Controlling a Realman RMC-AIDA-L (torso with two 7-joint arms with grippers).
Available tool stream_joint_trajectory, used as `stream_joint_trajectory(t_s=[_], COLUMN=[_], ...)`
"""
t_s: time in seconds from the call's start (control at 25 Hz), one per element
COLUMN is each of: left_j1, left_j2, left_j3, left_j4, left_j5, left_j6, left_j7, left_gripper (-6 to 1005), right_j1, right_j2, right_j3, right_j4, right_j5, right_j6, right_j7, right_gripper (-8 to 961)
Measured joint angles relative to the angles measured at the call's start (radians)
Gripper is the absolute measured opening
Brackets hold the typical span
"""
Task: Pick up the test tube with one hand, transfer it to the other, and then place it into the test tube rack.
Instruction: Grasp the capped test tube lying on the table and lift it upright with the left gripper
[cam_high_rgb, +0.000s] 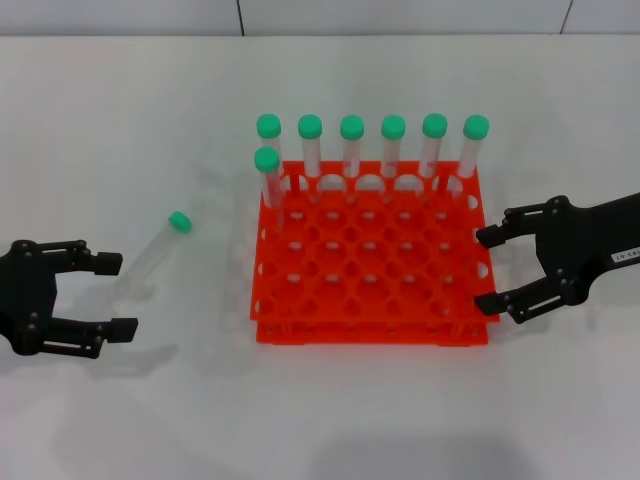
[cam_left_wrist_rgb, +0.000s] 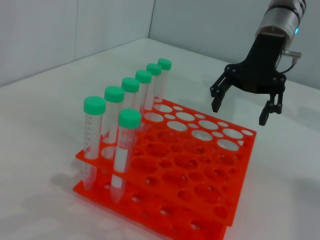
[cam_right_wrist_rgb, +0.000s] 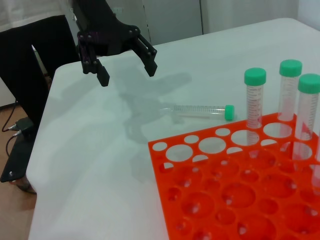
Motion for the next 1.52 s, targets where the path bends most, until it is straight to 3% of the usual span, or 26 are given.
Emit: stream_joint_trajectory(t_s=[0.96,1.28,1.52], left_j1=[0.011,0.088,0.095], left_j2=[-0.006,-0.078,-0.089], left_j3=[-0.004,0.002,0.002], left_j4=[0.028,0.393,0.562], left_j5=[-0.004,0.015,0.143], left_j6=[0.005,0.057,0.060], left_j7=[-0.062,-0.436,-0.650], left_gripper=[886,886,885], right_j1=[-0.015,-0.027,-0.031], right_j2=[0.021,0.021,0.030], right_j3=[0.003,0.004,0.004], right_j4=[-0.007,-0.017,-0.019], right_j5=[0.001,0.004,0.009], right_j6=[0.000,0.010,0.017], right_j7=[-0.014,-0.015,-0.038], right_gripper=[869,869,869])
